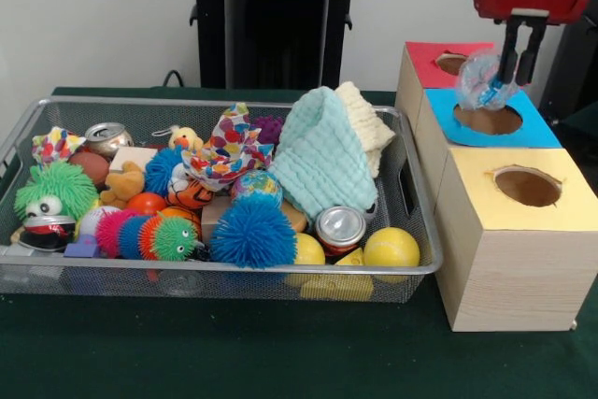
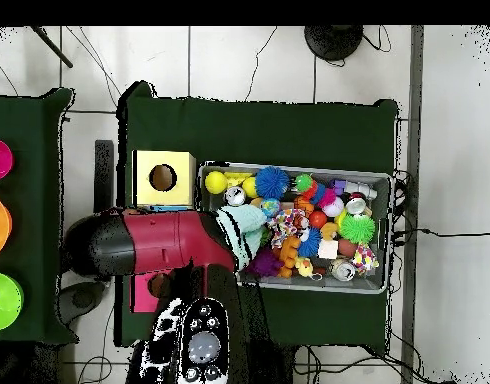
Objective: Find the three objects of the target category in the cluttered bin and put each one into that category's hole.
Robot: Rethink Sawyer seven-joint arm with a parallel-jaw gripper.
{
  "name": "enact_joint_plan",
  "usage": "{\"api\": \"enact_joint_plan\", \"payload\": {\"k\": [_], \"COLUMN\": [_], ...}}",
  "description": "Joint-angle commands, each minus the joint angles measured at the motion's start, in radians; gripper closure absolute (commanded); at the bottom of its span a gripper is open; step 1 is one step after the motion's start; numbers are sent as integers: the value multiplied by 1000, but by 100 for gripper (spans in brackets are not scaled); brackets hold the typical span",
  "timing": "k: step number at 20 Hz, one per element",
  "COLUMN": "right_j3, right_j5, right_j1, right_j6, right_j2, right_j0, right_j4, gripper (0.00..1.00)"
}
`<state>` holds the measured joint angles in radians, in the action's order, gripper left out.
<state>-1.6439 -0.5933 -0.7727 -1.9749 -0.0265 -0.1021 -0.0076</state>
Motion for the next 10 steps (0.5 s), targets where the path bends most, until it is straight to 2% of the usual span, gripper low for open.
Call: {"api": "enact_joint_plan", "payload": {"k": [1,10], "right_j3": [29,-26], "right_j5": [-70,8], "right_j1": [65,78], "right_j6": [-227,-201], "right_j2": [-4,-6], "right_j0": [-31,-22], "right_j4": [44,56], "gripper": [100,100]}}
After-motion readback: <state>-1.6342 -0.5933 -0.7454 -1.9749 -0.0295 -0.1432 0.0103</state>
